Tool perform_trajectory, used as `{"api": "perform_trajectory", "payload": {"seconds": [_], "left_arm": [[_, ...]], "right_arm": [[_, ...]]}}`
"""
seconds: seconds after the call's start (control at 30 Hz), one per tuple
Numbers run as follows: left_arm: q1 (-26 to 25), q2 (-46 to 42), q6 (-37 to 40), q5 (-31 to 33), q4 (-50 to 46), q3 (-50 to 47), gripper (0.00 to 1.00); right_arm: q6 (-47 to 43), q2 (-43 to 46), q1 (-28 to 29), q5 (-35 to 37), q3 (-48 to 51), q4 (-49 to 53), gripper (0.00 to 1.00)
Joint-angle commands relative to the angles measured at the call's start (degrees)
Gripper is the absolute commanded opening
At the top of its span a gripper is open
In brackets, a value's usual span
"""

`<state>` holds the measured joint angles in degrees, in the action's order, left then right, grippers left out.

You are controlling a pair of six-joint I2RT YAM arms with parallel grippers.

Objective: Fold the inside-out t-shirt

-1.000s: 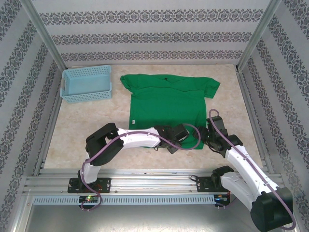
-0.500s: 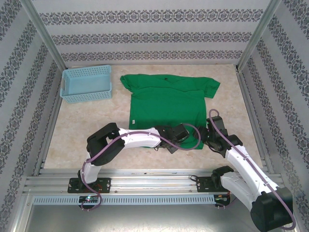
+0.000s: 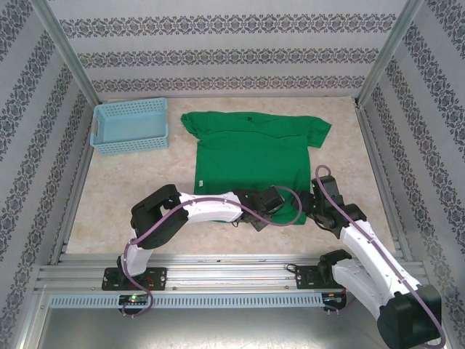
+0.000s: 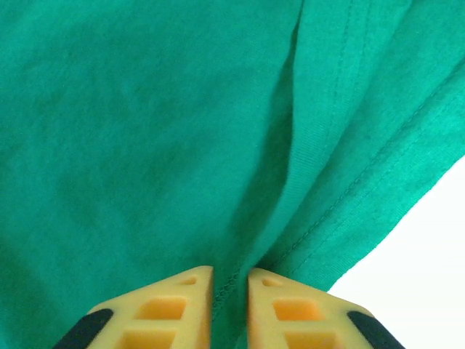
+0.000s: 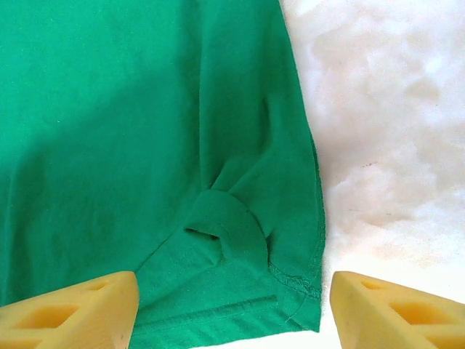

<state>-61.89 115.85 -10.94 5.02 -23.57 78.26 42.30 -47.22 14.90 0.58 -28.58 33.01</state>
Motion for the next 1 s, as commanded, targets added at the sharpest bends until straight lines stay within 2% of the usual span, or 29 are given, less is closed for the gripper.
{"api": "perform_trajectory", "payload": {"seconds": [0.0, 0.13, 0.23, 0.33, 0.47, 0.57, 0.63, 0.8, 0.97], "left_arm": [[1.14, 0.38, 0.02, 1.3, -0.63, 1.08, 0.13], [2.7, -4.03, -1.85, 1.3, 1.36, -0.3, 0.0], [5.17, -8.87, -4.11, -1.0, 3.85, -1.99, 0.0], [7.44, -12.19, -5.97, -4.66, 5.56, -2.41, 0.0], [9.69, -14.7, -8.11, -9.47, 7.89, -2.04, 0.0], [10.76, -15.76, -8.83, -11.24, 8.33, -0.8, 0.0], [11.24, -16.16, -8.83, -12.08, 8.09, 0.38, 0.0], [12.21, -16.97, -8.9, -13.94, 7.18, 3.18, 0.0], [12.88, -18.89, -9.48, -14.2, 7.13, 4.8, 0.0]], "right_arm": [[0.76, 1.46, 0.52, 1.13, -0.07, 1.74, 0.71], [0.29, 3.92, 0.77, 0.15, 0.3, 1.23, 0.71], [-0.07, 7.09, 2.65, -2.11, 1.79, -2.02, 0.72], [2.11, 9.94, 7.87, -2.34, 4.83, -8.45, 0.72], [6.33, 9.67, 18.82, 0.84, 11.76, -24.17, 0.72], [5.76, 4.54, 27.24, 7.83, 13.79, -35.15, 0.72], [3.52, -0.68, 30.41, 11.36, 13.55, -40.81, 0.72], [0.23, -15.18, 31.91, 13.82, 13.22, -57.44, 0.71], [-2.14, -28.96, 32.3, 17.37, 9.97, -68.4, 0.7]]}}
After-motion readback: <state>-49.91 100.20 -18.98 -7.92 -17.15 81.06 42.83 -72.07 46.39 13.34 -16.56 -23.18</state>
